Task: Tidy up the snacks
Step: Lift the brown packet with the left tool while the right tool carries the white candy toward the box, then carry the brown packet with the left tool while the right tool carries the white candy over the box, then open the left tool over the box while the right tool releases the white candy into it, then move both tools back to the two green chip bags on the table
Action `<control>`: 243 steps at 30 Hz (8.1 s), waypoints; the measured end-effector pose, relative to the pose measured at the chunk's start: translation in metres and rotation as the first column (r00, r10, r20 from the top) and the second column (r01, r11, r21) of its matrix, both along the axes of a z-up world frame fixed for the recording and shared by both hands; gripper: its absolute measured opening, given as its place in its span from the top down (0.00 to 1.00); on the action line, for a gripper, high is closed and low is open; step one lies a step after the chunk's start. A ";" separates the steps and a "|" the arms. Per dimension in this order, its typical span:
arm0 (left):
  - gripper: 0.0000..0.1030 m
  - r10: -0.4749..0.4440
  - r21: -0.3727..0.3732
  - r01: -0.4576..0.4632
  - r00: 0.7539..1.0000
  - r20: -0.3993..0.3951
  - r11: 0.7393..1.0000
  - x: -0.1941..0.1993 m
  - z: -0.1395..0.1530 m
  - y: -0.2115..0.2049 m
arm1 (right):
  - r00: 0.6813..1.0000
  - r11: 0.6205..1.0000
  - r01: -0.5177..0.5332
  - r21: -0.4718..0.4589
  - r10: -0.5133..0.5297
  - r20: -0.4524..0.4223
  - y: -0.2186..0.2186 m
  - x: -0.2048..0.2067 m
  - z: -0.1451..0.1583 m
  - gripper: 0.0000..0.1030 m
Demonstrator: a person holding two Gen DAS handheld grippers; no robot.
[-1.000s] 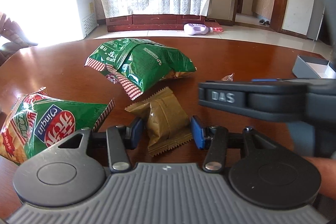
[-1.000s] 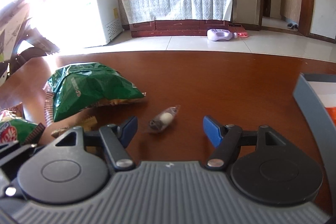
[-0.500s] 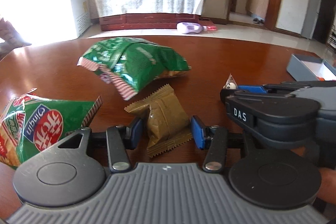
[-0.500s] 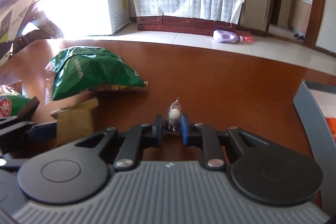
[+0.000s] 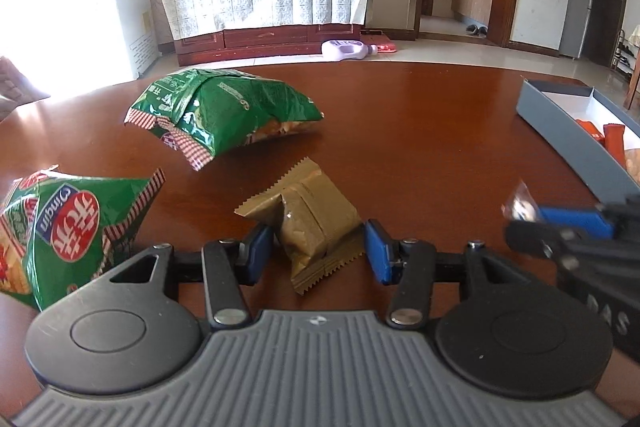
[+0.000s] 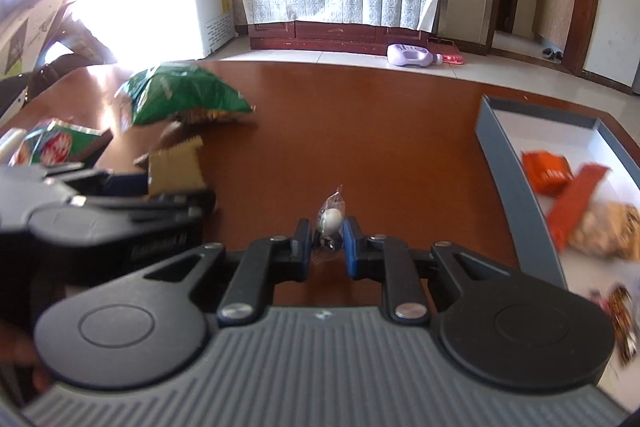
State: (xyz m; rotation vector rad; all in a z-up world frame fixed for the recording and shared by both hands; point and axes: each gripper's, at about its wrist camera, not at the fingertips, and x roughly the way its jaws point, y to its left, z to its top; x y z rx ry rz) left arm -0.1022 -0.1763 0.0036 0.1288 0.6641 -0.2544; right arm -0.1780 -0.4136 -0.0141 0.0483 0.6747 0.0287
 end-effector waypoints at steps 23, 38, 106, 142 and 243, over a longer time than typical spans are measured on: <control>0.64 -0.027 0.077 0.018 0.993 0.117 0.997 -0.068 0.010 -0.028 | 0.986 0.999 -0.001 0.048 -0.007 0.166 -0.026 -0.060 0.038 0.81; 0.64 -0.031 0.049 0.025 0.992 0.126 0.998 -0.069 0.031 -0.034 | 0.984 0.999 0.001 0.040 -0.008 0.177 -0.027 -0.062 0.048 0.81; 0.63 -0.261 0.030 0.260 0.947 0.189 0.965 -0.094 0.054 -0.188 | 0.948 0.972 0.234 0.014 -0.232 0.216 -0.135 -0.104 0.055 0.80; 0.63 -0.427 -0.054 0.444 0.883 0.195 0.894 -0.054 0.025 -0.281 | 0.929 0.954 0.299 0.015 -0.295 0.225 -0.164 -0.102 0.051 0.81; 0.19 -0.467 0.066 0.464 0.857 0.219 0.883 -0.155 0.054 -0.164 | 0.898 0.921 0.386 0.043 -0.387 0.211 -0.118 -0.101 0.052 0.19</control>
